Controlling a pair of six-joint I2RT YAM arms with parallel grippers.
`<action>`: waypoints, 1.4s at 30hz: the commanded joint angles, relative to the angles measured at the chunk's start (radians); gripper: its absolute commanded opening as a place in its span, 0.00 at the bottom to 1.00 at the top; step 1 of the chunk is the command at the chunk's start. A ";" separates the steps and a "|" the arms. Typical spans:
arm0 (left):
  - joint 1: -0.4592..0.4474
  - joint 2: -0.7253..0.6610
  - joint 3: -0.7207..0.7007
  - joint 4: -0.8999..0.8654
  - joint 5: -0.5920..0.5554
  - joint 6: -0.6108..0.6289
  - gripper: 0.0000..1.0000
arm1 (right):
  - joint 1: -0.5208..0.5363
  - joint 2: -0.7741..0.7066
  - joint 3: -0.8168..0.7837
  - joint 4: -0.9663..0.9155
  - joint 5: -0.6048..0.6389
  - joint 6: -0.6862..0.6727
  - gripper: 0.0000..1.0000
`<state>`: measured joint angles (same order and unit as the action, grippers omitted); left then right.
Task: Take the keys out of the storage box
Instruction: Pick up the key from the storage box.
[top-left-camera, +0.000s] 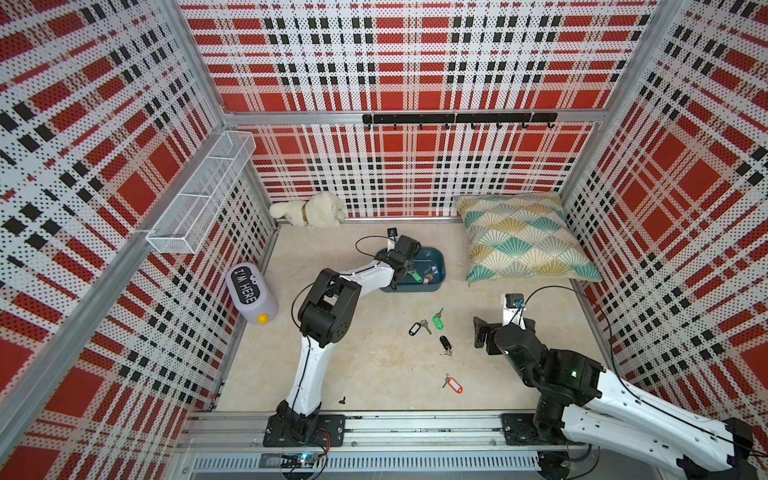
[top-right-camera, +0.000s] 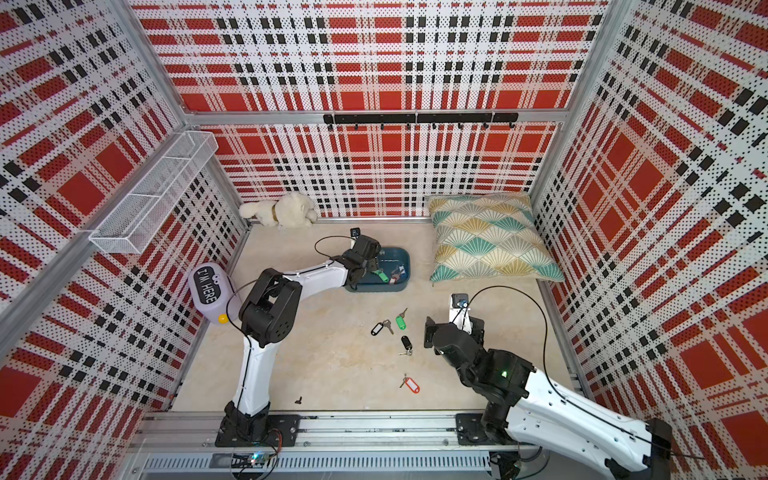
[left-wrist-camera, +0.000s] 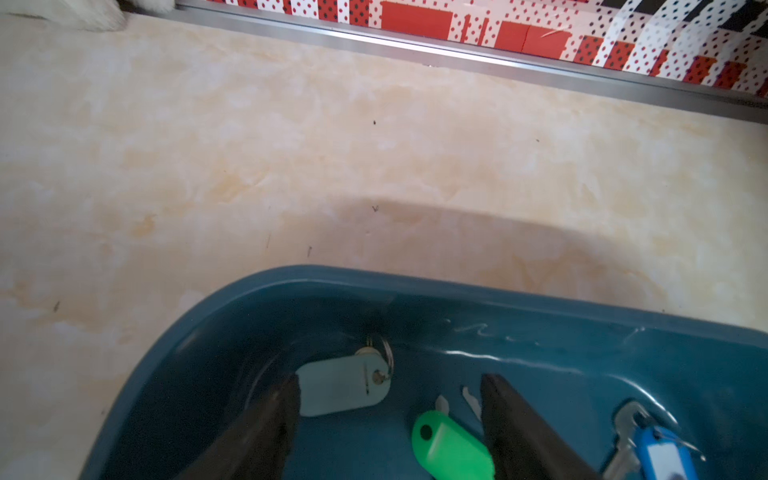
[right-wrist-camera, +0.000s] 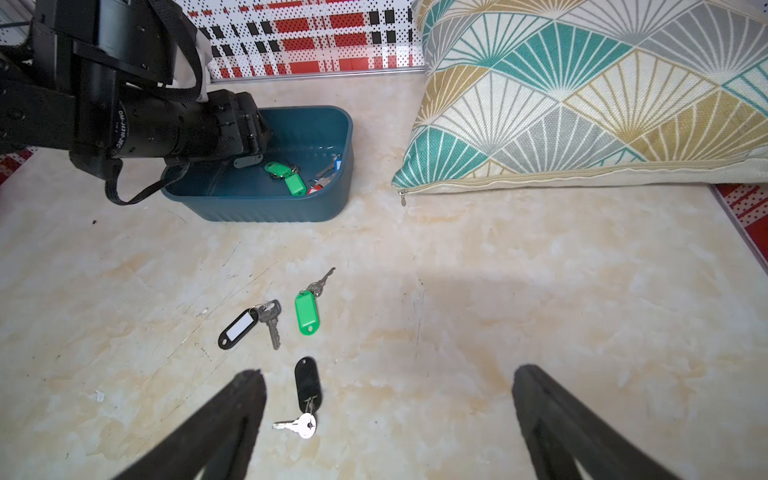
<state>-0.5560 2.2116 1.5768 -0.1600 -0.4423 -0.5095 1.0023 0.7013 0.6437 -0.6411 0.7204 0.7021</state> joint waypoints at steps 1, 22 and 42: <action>0.000 0.050 0.056 -0.014 0.025 0.010 0.70 | -0.007 -0.016 -0.011 0.041 -0.014 -0.010 1.00; 0.011 0.161 0.176 -0.090 0.009 0.026 0.26 | -0.017 -0.052 -0.046 0.066 -0.018 -0.013 1.00; -0.048 -0.094 0.052 -0.092 -0.072 0.033 0.00 | -0.030 0.004 -0.055 0.128 -0.049 -0.031 1.00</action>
<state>-0.5938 2.1880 1.6581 -0.2596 -0.4915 -0.4820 0.9794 0.7010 0.6022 -0.5449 0.6804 0.6777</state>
